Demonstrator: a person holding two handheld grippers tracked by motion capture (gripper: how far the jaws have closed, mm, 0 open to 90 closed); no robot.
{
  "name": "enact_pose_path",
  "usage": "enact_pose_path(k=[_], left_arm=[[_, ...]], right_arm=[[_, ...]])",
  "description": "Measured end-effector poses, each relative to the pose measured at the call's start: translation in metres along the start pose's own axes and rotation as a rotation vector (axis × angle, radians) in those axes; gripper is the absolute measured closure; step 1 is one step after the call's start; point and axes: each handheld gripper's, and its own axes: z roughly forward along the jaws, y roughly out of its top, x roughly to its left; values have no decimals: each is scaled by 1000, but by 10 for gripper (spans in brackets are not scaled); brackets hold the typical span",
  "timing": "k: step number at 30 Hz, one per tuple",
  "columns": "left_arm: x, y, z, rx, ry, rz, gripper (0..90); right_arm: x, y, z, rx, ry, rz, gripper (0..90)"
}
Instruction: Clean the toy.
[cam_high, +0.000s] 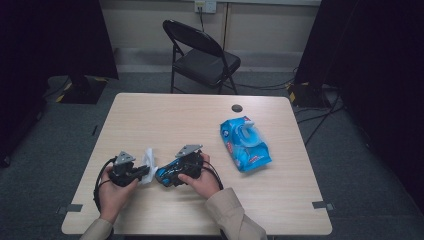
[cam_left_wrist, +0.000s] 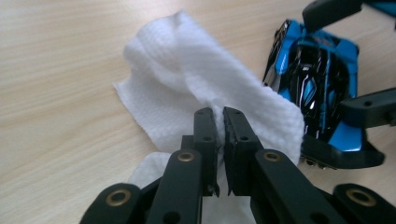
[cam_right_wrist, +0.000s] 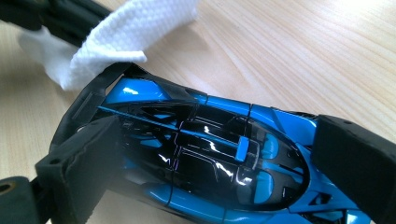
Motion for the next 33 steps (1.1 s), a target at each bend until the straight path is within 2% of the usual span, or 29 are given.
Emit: enact_pose_path(k=[2,9,12,17,24,29,33], left_arm=[[-3,-1,5,14,-10,20,838],[-6,-4,11,23,-12,45,825],[-6,-5,11,22,-17,43,825],[-10,-3,10,60,-24,40,836],[-16,-5,6,79,-40,40,845],[-18,-7,3,86,-56,19,848],[-21,-8,1,101,-62,19,848]], right_arm=[[0,0,0,1,0,0,21],[0,0,0,3,0,0,21],[0,0,0,3,0,1,21],[0,1,0,5,-1,0,20],[-1,0,0,2,0,-2,20],[-1,0,0,-1,0,-2,20],[-1,0,0,1,0,-1,20]])
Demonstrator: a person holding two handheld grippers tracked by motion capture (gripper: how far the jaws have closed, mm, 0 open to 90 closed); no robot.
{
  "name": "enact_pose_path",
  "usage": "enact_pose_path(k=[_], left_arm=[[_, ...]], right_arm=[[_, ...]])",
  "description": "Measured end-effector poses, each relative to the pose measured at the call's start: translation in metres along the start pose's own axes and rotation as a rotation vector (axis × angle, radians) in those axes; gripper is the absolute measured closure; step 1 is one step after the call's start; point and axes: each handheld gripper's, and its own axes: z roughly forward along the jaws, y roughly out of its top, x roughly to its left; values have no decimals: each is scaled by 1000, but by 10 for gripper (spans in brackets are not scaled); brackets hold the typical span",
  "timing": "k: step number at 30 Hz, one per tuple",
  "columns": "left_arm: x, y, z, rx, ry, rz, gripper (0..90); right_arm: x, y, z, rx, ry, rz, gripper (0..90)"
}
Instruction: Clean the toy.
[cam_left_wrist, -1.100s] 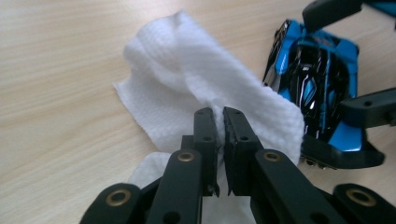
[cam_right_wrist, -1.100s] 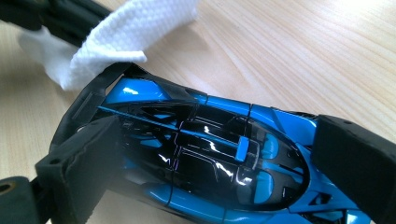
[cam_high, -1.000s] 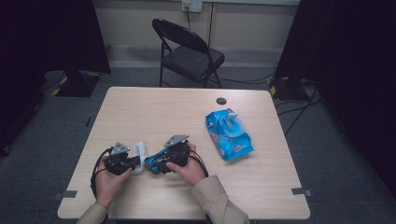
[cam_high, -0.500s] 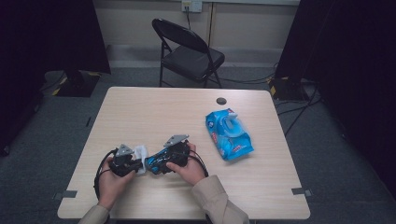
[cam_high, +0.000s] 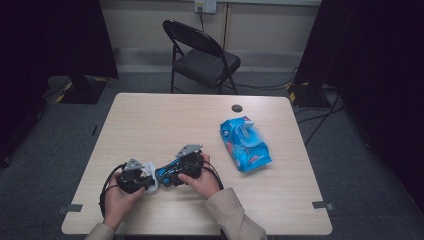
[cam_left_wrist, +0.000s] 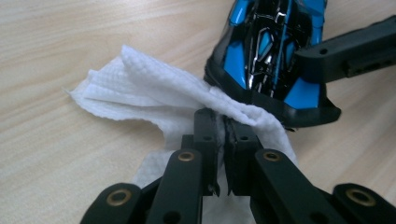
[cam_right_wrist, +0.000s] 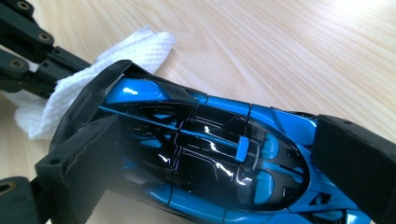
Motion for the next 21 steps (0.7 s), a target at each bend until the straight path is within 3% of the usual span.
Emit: enact_pose_path(k=[16,21], left_arm=[[-10,-2,-3,37,-34,7,851],[-16,-2,-3,50,-44,31,851]], right_arm=[[0,0,0,1,0,0,20],[0,0,0,2,0,0,20]])
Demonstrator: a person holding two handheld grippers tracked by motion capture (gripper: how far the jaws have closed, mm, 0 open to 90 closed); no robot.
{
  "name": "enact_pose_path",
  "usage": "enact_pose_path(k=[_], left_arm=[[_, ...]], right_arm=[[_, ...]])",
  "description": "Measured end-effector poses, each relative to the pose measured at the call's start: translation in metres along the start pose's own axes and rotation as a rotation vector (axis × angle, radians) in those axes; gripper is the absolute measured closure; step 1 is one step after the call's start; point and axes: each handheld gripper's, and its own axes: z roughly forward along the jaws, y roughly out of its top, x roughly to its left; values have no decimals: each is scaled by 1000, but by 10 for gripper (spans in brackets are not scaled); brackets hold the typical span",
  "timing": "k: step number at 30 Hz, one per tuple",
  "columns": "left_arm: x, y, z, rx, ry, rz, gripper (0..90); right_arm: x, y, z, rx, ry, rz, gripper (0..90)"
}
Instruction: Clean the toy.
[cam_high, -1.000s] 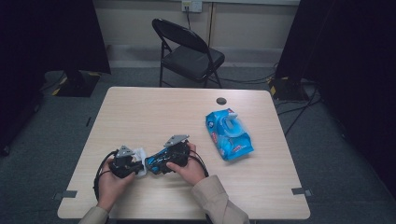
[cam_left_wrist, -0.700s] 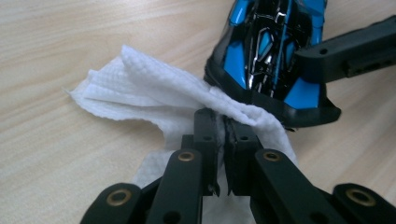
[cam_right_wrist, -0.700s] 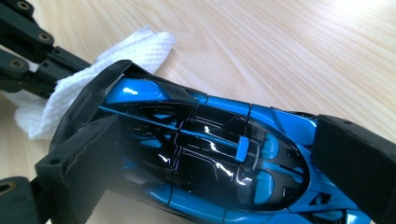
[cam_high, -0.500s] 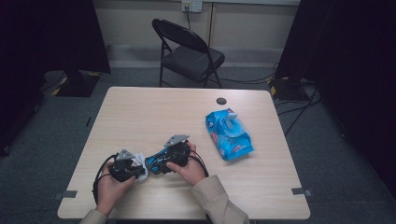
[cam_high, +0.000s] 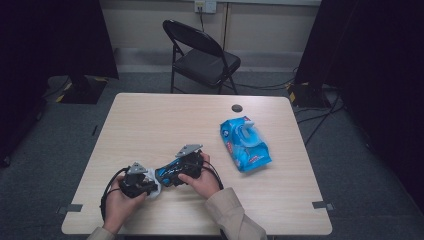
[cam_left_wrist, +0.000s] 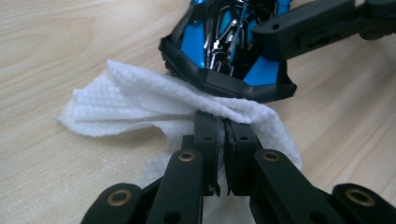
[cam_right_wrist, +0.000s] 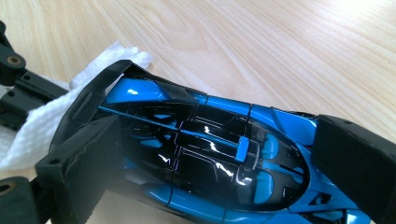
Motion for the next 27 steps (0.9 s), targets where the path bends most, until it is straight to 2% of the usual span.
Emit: enact_pose_path(k=[9,12,14,16,21,22,27], left_arm=[[-14,1,3,13,-24,30,851],[-18,1,5,15,-50,28,851],[-22,1,7,13,-83,27,851],[-28,3,9,15,-87,50,851],[-42,8,16,3,-141,66,850],[-44,9,16,6,-147,77,850],[-48,15,10,-25,-177,74,850]], right_arm=[[0,0,0,-2,0,0,20],[0,0,0,-4,0,1,20],[0,0,0,-4,0,1,20],[0,0,0,-2,-1,1,20],[0,-1,0,-7,0,2,20],[0,-1,0,-8,0,3,20],[0,-1,0,-9,1,4,20]])
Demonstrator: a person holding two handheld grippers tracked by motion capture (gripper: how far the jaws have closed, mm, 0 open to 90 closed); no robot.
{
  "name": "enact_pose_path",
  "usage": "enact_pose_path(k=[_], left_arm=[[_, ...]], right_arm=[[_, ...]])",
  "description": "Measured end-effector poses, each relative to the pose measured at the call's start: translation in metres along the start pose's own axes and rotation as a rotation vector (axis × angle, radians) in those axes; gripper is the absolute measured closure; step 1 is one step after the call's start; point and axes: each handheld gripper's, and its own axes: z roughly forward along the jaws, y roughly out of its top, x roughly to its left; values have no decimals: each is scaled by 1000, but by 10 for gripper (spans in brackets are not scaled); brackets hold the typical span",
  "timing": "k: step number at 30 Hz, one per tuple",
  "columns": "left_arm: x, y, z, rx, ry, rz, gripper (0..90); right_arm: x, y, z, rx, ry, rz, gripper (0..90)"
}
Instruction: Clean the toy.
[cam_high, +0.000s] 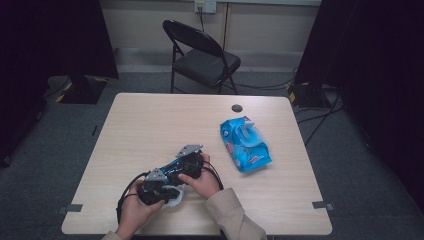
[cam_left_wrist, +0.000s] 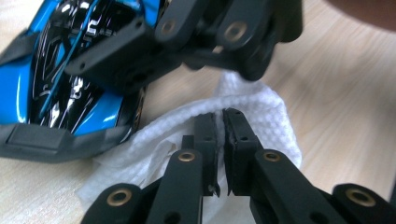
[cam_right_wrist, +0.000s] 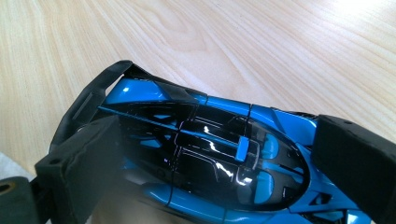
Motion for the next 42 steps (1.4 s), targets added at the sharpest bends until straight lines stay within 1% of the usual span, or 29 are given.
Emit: enact_pose_path(k=[2,7,12,16,20,24,27,28,30,34,36,38,42], left_arm=[[1,2,-4,-8,-6,-4,850],[5,6,-17,-49,-20,-22,850],[9,8,-26,-45,-40,-41,851],[13,10,-36,-66,-51,-54,851],[20,11,-51,-129,-54,-86,851],[28,12,-63,-172,-48,-112,851],[33,13,-72,-196,-34,-120,851],[34,13,-75,-211,-30,-124,851],[38,14,-81,-225,-11,-128,851],[51,13,-89,-253,23,-152,851],[60,12,-92,-270,45,-169,851],[68,10,-91,-276,67,-183,851],[89,4,-79,-271,116,-244,851]], right_arm=[[0,0,0,-1,0,-1,20],[0,0,0,0,0,0,20],[0,0,0,2,1,5,20],[0,0,0,-1,1,4,20],[0,0,0,0,0,2,19],[0,0,0,-3,0,1,19],[0,0,0,0,0,1,19],[0,0,0,1,0,1,19],[0,1,0,5,0,0,19],[0,1,0,8,0,-2,19],[0,1,0,9,0,-1,19],[0,2,0,12,1,-2,19],[0,2,0,14,1,-2,19]])
